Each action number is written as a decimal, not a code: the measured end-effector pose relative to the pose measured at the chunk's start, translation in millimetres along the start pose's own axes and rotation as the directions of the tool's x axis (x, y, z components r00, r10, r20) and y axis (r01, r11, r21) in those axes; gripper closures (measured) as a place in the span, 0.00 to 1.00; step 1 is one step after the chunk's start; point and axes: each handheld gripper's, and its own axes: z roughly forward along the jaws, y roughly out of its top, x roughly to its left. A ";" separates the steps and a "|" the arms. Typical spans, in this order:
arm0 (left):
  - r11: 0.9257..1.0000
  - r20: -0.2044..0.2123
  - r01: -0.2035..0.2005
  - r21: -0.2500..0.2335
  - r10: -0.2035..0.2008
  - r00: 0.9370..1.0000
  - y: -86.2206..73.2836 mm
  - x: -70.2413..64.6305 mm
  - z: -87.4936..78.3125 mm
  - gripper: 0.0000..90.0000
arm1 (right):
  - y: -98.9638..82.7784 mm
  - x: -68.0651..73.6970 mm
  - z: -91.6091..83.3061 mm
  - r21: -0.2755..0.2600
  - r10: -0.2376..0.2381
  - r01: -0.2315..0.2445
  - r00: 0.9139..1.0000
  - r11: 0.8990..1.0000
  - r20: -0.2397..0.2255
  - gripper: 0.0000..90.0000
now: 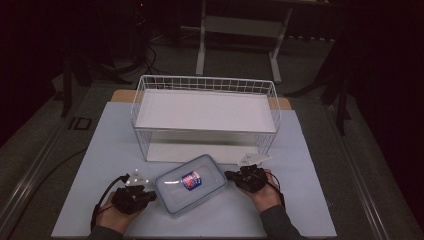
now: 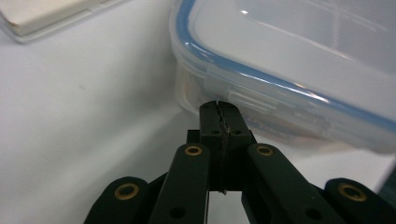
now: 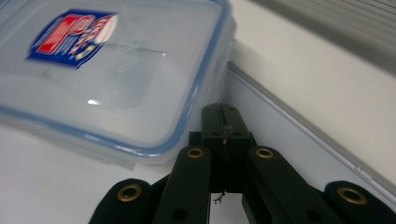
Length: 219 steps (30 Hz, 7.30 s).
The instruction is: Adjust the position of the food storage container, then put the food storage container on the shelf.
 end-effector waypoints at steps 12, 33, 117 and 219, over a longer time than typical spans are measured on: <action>1.000 -0.060 0.001 0.002 -0.001 0.998 33.4 14.1 25.8 0.99 | -15.6 10.4 -25.2 -0.011 0.013 -0.014 0.997 1.000 -0.076 1.00; 0.996 0.045 -0.090 0.000 0.089 0.995 42.6 -11.4 38.9 0.99 | -32.7 -13.6 -47.7 -0.052 0.107 -0.112 0.990 0.992 -0.088 0.94; 0.930 0.412 0.346 -0.121 -0.270 0.870 51.8 2.9 1.6 0.58 | -33.9 -35.3 -44.4 0.022 0.562 -0.610 0.715 0.792 -0.416 0.61; 0.861 0.340 0.313 -0.401 -0.177 0.923 214.7 31.0 -110.9 0.58 | 159.5 -64.2 -135.1 -0.242 0.390 -0.472 0.864 0.848 -0.318 0.58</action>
